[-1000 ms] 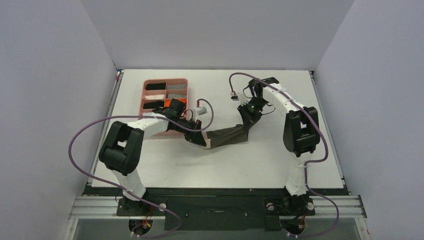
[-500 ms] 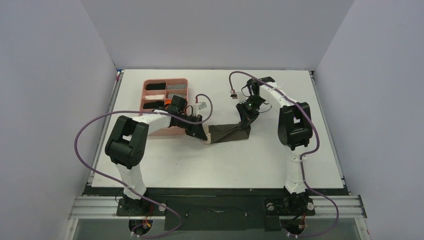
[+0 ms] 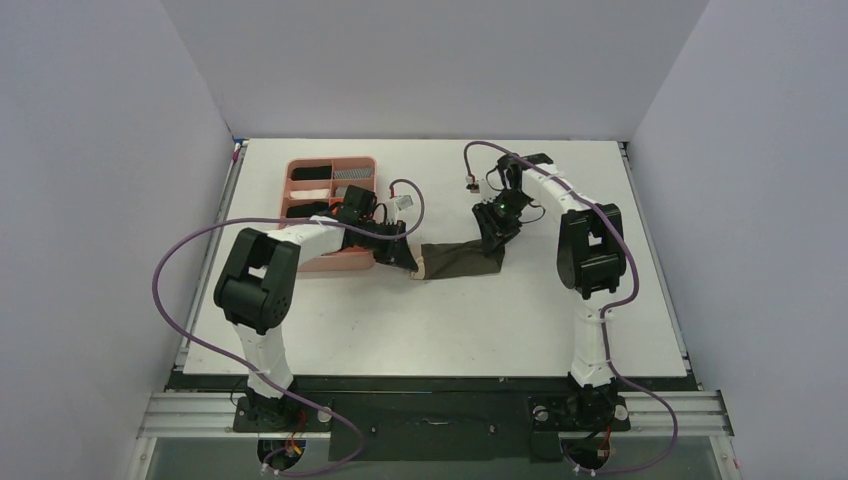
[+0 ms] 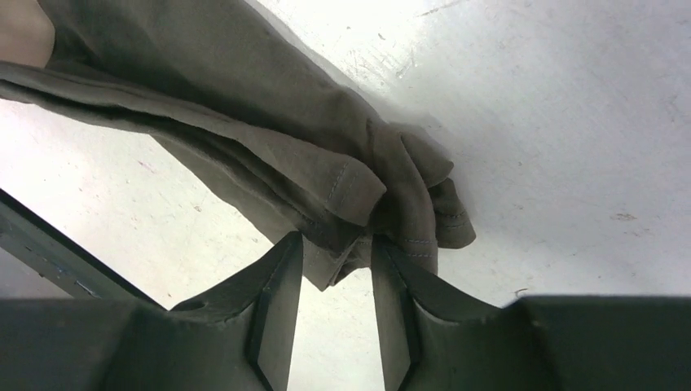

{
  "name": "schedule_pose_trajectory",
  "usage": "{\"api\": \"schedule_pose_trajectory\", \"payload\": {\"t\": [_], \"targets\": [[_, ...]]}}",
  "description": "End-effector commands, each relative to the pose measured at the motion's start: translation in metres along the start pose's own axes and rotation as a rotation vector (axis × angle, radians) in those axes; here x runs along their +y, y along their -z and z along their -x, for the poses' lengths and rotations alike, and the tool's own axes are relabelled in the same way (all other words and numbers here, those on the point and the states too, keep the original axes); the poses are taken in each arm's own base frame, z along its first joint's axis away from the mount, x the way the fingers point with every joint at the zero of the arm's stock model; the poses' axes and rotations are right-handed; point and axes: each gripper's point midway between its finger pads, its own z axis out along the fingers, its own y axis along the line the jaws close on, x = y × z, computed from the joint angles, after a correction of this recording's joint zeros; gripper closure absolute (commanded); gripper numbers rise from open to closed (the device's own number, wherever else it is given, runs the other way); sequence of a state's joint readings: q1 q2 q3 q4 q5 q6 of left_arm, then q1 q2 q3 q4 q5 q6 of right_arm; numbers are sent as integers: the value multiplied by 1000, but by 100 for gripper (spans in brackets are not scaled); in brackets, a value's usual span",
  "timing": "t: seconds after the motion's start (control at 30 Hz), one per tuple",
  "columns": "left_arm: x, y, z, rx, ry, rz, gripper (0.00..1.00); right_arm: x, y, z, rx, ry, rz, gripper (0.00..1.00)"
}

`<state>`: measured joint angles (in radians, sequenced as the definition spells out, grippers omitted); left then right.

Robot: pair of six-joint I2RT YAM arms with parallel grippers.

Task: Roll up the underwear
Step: Fold the underwear at the center of the board.

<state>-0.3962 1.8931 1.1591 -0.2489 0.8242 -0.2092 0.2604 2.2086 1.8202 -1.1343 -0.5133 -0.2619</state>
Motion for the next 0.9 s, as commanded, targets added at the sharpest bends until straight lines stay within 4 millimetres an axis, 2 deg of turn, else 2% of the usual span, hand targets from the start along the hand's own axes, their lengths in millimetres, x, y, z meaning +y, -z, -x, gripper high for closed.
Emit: {"api": "schedule_pose_trajectory", "payload": {"t": [0.0, 0.17, 0.27, 0.47, 0.67, 0.87], "targets": [[0, 1, 26, -63, -24, 14, 100, 5, 42, 25, -131, 55, -52, 64], [3, -1, 30, -69, -14, 28, 100, 16, 65, 29, -186, 110, -52, 60], [4, -2, 32, -72, -11, 27, 100, 18, 67, 27, -195, 125, -56, 59], [-6, -4, 40, -84, -3, -33, 100, 20, 58, 22, -203, 149, -47, 56], [-25, -1, 38, -89, -48, -121, 100, 43, 61, 26, -251, 268, 4, 51], [-45, 3, 35, -107, -54, -227, 100, 75, 61, 40, -310, 303, 143, 49]]}}
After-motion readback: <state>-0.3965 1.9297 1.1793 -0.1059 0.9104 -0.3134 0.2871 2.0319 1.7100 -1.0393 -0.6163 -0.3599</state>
